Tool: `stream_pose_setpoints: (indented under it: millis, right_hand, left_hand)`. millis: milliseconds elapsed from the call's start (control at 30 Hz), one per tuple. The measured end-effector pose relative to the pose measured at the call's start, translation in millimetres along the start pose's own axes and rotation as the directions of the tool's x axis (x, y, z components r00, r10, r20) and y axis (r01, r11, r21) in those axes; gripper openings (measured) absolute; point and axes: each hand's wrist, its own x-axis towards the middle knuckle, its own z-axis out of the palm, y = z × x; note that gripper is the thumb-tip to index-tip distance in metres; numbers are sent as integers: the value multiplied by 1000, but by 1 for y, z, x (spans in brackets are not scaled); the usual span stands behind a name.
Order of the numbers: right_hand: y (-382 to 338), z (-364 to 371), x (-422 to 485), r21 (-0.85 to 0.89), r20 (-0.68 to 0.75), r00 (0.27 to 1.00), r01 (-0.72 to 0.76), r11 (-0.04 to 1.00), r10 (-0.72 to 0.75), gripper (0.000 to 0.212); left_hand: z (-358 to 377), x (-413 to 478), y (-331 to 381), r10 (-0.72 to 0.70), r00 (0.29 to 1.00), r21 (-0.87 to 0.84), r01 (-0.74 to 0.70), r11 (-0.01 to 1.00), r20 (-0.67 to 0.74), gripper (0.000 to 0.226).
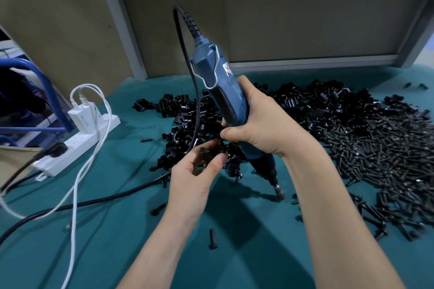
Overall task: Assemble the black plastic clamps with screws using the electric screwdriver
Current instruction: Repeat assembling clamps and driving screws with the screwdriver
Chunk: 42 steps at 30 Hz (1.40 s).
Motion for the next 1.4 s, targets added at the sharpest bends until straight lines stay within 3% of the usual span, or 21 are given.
stream_pose_setpoints:
  millis: [633,800,1000,1267,1400]
  right_hand:
    - [3,4,-1,82,53,998,30,996,-34,51]
    - [3,4,0,44,93,995,24,999,-28,51]
    - [3,2,-1,59,97,995,18,998,-24,49]
    - [7,2,0,132,105,994,-7,991,-7,45]
    - [8,-3,-2,140,159,987,-24,990,1,53]
  left_hand:
    - [-3,1,-1,79,997,21,-79,997,-7,37]
    - [-1,-2,2,125,991,36,-127,991,54,63]
    - [-3,-2,-3,133,988,99,-141,985,77,38]
    - [-4,0,-7,149,984,110,-160,981,102,36]
    - [-2,0,-8,178,977,122,-192,974,117,39]
